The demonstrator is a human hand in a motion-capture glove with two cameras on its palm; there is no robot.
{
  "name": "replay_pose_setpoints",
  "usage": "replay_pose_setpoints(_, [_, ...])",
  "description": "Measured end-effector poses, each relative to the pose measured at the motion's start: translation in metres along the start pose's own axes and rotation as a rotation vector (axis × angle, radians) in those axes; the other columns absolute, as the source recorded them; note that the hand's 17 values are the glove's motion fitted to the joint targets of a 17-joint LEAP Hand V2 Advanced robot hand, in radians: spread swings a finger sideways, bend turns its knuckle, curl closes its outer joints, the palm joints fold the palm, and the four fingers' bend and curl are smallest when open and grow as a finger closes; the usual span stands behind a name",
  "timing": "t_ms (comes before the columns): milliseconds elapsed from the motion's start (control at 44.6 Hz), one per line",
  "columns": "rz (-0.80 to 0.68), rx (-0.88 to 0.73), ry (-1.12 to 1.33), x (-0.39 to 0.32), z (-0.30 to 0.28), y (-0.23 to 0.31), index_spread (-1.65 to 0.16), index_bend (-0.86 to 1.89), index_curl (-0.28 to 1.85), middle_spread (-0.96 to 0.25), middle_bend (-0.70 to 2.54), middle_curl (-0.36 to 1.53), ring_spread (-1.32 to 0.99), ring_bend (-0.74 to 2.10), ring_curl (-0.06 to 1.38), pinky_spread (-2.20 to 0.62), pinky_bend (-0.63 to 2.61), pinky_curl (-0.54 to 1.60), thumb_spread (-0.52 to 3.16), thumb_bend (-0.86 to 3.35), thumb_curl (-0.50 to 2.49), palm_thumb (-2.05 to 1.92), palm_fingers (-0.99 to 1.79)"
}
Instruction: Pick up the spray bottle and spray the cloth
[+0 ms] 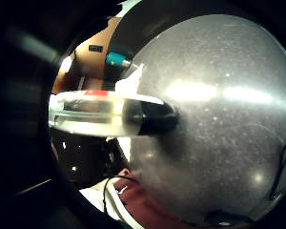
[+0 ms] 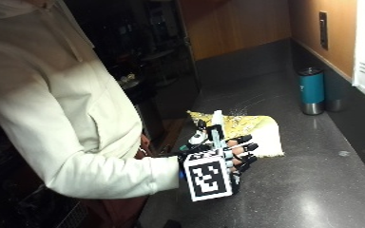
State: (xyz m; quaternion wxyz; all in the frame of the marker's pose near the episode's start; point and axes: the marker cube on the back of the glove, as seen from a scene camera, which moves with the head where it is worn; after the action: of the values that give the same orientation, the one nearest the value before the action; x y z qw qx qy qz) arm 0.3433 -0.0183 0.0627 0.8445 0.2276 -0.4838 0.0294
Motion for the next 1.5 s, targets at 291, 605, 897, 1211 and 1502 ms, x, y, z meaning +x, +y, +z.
replay_pose_setpoints(291, [0.024, -0.022, -0.062, -0.004, 0.019, -0.015, -0.4, 0.18, 0.23, -0.12, 0.26, 0.35, -0.04, 0.37, 0.28, 0.11, 0.39, 0.33, 0.85, -0.03, 0.33, 0.5, 0.28])
replay_pose_setpoints(605, [0.071, -0.013, -0.096, -0.002, 0.018, -0.016, -0.4, 0.15, 0.25, -0.13, 0.26, 0.35, -0.06, 0.38, 0.29, 0.12, 0.35, 0.33, 0.85, -0.03, 0.33, 0.52, 0.44])
replay_pose_setpoints(897, [0.114, 0.019, -0.132, 0.005, -0.002, -0.01, -0.38, 0.09, 0.24, -0.1, 0.23, 0.36, -0.06, 0.38, 0.3, 0.12, 0.34, 0.34, 0.85, -0.03, 0.34, 0.56, 0.45])
replay_pose_setpoints(1211, [0.149, -0.102, -0.191, 0.005, 0.016, -0.02, -0.4, 0.13, 0.2, -0.1, 0.22, 0.35, -0.05, 0.39, 0.3, 0.12, 0.4, 0.36, 0.85, -0.01, 0.35, 0.62, 0.34])
replay_pose_setpoints(1502, [0.146, -0.08, -0.129, 0.0, 0.027, -0.029, -0.38, 0.17, 0.23, -0.13, 0.26, 0.37, -0.11, 0.52, 0.33, 0.05, 0.33, 0.32, 0.85, -0.01, 0.36, 0.72, 0.8])
